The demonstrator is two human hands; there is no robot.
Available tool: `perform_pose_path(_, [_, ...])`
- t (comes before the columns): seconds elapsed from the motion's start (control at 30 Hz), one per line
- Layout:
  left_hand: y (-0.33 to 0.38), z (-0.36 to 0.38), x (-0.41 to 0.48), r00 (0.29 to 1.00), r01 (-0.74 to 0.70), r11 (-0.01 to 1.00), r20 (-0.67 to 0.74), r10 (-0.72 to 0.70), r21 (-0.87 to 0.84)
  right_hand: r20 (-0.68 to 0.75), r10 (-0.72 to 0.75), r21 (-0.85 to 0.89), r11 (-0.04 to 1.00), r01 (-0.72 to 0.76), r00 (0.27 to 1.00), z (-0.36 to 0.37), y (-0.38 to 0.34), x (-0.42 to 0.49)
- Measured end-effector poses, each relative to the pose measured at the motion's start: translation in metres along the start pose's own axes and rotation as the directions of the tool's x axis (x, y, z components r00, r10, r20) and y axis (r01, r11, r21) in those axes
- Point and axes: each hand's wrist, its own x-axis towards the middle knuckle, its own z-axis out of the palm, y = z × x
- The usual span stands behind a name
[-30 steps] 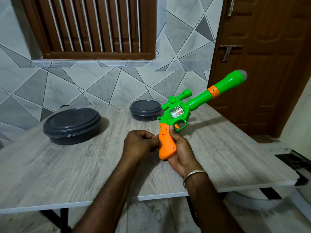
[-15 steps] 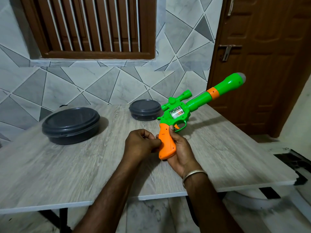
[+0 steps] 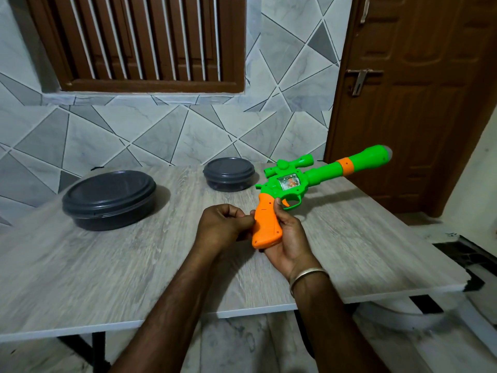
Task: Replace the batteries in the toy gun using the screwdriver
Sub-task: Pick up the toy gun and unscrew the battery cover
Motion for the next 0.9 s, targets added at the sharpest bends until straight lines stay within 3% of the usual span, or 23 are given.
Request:
perform_pose_path(0.17, [-0.002,0.000,-0.001,0.999,0.024,1.000,0.042,-0.023,-0.020,-0.001,0.005,0.059,0.998,-0.005,1.000,-0.001,-0.003,-0.002])
perform_pose_path(0.4, [-0.001,0.000,-0.008,0.991,0.132,0.951,0.061,-0.119,-0.281,-0.058,-0.012,0.059,0.998,0.015,0.998,0.001,-0.004,-0.004])
perform_pose_path(0.9, [-0.006,-0.045,0.006,0.974,0.031,0.920,-0.194,-0.116,-0.392,-0.077,-0.028,0.075,0.997,0.034,0.997,-0.005,-0.005,-0.001])
